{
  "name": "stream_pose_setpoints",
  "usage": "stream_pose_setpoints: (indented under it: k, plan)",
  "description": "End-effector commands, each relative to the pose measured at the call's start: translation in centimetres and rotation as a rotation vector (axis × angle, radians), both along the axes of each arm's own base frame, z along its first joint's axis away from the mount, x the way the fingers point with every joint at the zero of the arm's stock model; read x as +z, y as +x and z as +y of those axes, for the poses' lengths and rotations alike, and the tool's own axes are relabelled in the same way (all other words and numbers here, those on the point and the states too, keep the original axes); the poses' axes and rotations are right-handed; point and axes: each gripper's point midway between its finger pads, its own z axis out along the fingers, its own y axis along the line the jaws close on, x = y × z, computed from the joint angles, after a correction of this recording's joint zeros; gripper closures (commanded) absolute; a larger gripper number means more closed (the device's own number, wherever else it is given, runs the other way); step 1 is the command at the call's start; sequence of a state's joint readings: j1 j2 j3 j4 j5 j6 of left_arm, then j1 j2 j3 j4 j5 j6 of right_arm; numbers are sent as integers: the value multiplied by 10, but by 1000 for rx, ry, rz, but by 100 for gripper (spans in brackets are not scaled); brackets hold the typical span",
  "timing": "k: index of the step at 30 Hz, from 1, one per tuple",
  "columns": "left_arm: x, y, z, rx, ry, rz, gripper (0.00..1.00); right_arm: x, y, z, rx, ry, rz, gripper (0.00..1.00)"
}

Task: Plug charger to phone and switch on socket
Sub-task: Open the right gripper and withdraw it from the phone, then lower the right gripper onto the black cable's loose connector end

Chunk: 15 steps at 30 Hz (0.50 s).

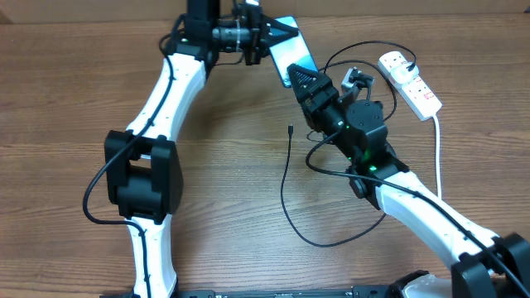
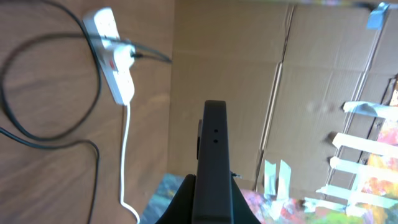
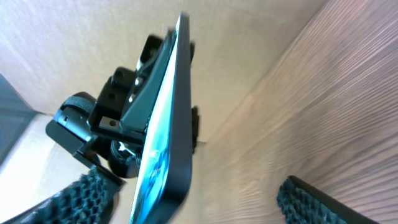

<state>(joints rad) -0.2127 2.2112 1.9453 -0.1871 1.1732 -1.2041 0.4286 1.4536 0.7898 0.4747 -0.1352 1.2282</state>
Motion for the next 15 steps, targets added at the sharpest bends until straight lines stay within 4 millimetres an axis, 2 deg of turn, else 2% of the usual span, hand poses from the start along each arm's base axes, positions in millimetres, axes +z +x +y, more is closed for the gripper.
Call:
stream_pose_setpoints:
  k: [1,3,4,6,9,11,14,15]
  plan:
    - [14,19,42,56,4,-111,96,20,-17,-7,49,-123,-80,1]
    - [14,25,59,82,7,-125,96,17,-22,-9,64,-202,-59,0]
    - [14,31,74,104,14,-147,96,11,-25,-11,86,-296,-24,0]
    - [9,34,88,128,30,-146,96,6,-28,-14,110,-388,16,0]
    - [-14,39,115,198,107,-92,96,2,-31,-21,144,-550,67,0]
    - [-31,36,131,224,163,-52,96,-3,-34,-28,172,-662,117,0]
    - [-44,26,142,204,204,-44,96,-19,-36,-29,251,-778,189,0]
    - [-47,21,143,190,217,-45,96,-33,-35,-28,293,-828,232,0]
